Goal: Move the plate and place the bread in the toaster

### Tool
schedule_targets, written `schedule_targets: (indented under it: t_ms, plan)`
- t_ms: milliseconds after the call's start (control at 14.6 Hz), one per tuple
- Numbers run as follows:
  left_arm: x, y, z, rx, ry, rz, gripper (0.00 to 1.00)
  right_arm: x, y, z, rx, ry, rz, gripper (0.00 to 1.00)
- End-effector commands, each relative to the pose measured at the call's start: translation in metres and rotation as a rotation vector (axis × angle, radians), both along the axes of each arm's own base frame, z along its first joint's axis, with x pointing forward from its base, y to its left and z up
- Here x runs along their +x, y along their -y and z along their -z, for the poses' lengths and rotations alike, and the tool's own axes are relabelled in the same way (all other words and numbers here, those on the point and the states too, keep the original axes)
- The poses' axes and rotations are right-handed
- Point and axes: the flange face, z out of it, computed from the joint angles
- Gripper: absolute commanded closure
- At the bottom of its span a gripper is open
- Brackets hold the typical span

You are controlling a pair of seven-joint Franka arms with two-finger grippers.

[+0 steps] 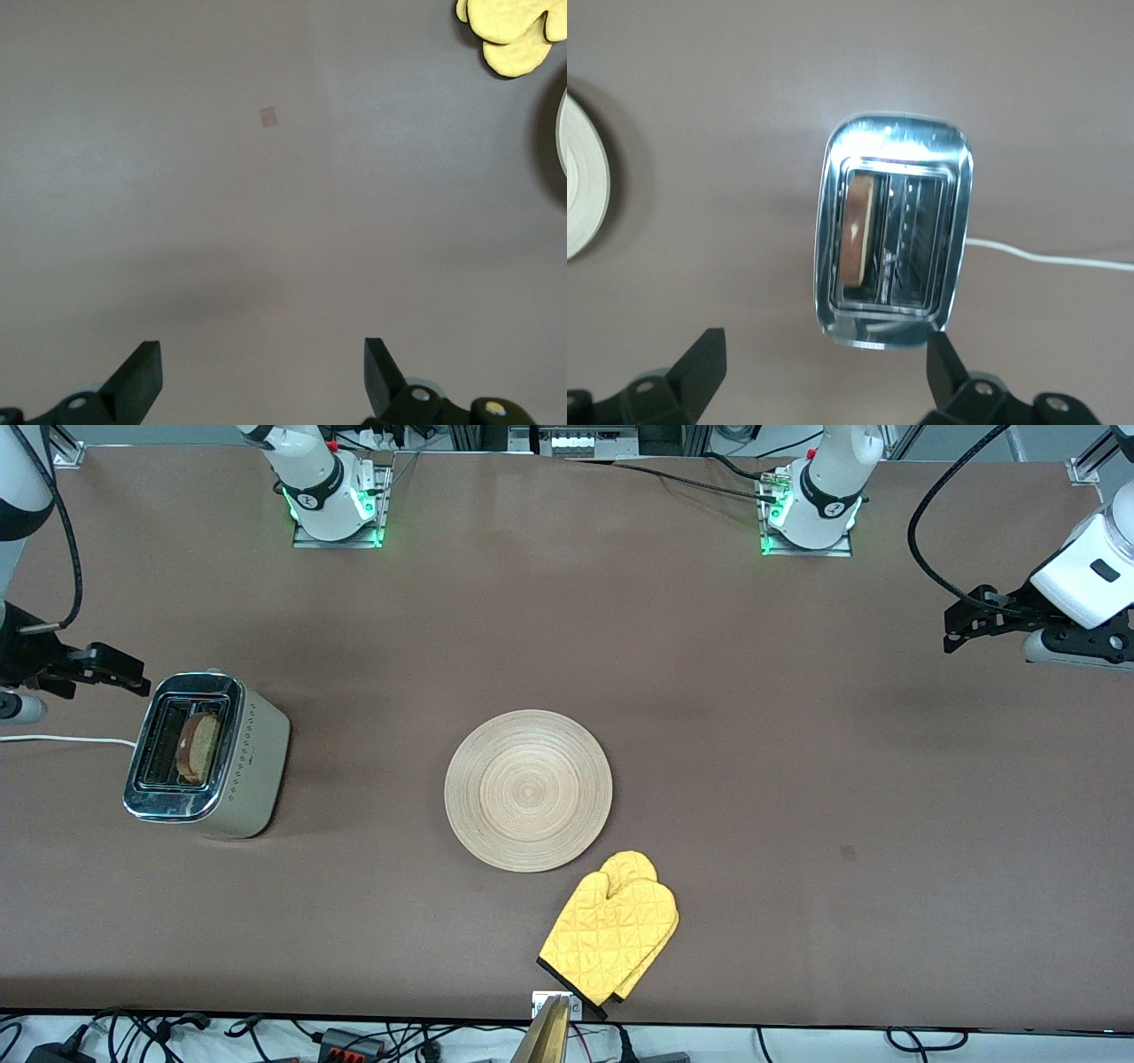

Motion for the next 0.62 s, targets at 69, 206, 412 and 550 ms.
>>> schedule_targets:
  t_ms: [69, 206, 412, 550]
  plan:
    - [0.0026, -0.0001, -0.0062, -0.001, -0.003, 0.000, 0.00, 0.0051, 0.0042, -0.0098, 0.001, -0.049, 0.000, 0.00]
    - [0.0027, -0.0009, -0.0062, -0.002, -0.003, -0.002, 0.00, 0.0021, 0.0014, -0.0125, -0.001, -0.057, -0.003, 0.00]
    - [0.0027, -0.0009, -0.0062, -0.002, -0.003, -0.002, 0.00, -0.0016, 0.0021, -0.0094, -0.001, -0.086, 0.011, 0.00]
    - [0.0027, -0.0009, -0.0062, -0.002, -0.003, -0.002, 0.00, -0.0017, 0.0020, -0.0085, -0.001, -0.085, 0.014, 0.00]
